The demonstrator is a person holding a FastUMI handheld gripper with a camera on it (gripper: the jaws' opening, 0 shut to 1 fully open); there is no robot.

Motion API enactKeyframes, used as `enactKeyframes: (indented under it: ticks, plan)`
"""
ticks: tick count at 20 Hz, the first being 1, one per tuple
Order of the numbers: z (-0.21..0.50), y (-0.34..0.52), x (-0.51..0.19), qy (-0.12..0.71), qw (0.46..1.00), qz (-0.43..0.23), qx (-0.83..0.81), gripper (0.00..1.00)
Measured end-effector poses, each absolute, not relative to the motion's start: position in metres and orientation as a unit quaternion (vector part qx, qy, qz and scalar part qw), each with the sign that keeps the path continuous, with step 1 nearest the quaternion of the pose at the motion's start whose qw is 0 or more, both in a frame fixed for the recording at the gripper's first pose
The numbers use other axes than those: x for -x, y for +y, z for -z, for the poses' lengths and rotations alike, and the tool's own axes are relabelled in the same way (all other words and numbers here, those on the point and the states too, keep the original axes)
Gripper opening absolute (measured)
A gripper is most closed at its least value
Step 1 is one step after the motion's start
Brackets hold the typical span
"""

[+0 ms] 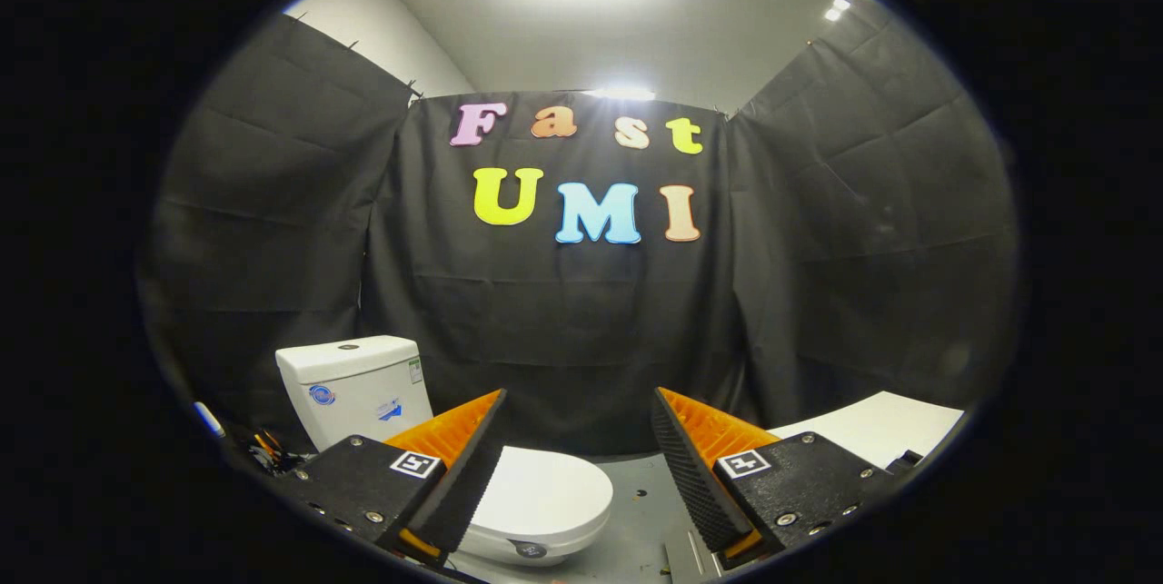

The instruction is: Open the toilet lid.

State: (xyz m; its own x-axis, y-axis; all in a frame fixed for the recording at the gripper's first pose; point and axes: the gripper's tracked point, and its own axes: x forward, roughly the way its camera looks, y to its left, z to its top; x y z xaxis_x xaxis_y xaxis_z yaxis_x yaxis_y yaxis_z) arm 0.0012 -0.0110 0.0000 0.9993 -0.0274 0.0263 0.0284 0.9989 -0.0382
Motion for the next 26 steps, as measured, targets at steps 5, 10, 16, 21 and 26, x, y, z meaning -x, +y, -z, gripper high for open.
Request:
enactKeyframes:
  ticks: [5,10,16,21,26]
  plan:
    - [0.001,-0.011,-0.001,-0.019,0.999,0.021,0.040,0.95]
    - [0.014,-0.004,-0.010,-0.007,0.999,0.025,0.030,0.95]
    - [0.078,0.000,-0.027,0.065,0.994,0.067,0.058,0.95]
    - [0.127,0.030,-0.037,0.112,0.991,0.042,0.060,0.95]
    - [0.156,0.047,-0.047,0.136,0.990,0.033,0.027,0.95]
